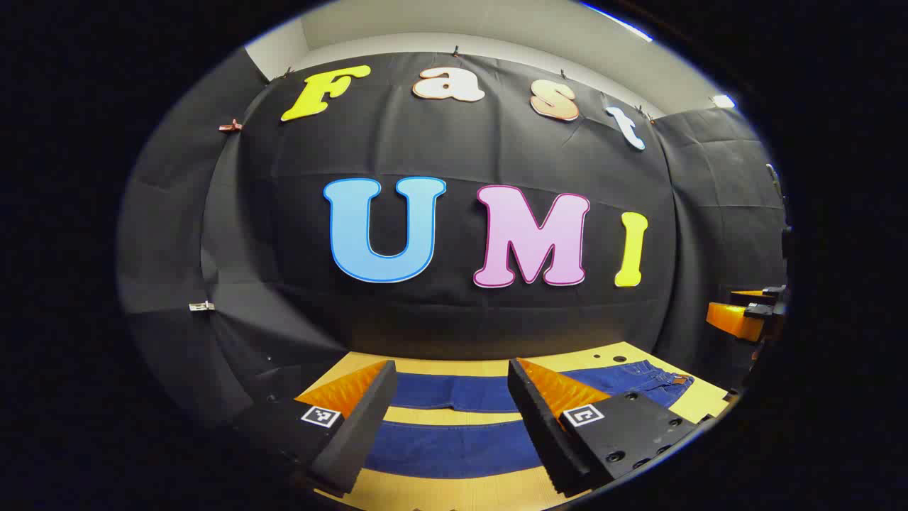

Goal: Grasp the waist and the cuffs of the jeans and fold them to make the two legs overlap; first hold the waist and fold one-third of the jeans toward the cuffs, then hold the cuffs and fold the remaining one-third in the same direction to finish folding.

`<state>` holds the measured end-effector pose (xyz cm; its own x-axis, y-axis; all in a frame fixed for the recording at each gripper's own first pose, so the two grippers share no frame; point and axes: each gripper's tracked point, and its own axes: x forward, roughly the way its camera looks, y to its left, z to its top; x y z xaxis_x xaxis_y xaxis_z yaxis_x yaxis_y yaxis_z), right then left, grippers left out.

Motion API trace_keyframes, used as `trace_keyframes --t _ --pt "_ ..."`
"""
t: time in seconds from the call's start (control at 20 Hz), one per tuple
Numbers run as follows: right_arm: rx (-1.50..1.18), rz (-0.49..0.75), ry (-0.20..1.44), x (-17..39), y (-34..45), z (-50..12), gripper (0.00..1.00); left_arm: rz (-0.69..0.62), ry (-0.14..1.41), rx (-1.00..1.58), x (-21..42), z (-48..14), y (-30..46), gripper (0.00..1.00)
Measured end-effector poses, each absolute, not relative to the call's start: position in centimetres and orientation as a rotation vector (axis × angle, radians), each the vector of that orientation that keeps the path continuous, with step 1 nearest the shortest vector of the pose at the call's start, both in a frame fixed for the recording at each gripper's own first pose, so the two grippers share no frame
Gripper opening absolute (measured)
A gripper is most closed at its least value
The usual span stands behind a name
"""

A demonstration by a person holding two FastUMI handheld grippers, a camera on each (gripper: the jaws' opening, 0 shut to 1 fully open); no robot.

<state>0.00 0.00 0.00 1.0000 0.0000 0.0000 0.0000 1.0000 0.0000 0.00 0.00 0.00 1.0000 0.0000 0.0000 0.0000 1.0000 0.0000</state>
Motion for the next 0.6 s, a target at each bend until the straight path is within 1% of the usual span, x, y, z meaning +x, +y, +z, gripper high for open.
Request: trace_keyframes --t 0.3,0.6 --pt "0.002 0.016 0.002 -0.4 0.7 -0.2 0.97 -0.006 0.015 0.022 -0.7 -0.5 -0.1 0.98" --pt "0.001 0.004 0.007 -1.1 0.3 -0.3 0.97 -0.020 0.027 0.022 -1.0 -0.9 -0.4 0.98"
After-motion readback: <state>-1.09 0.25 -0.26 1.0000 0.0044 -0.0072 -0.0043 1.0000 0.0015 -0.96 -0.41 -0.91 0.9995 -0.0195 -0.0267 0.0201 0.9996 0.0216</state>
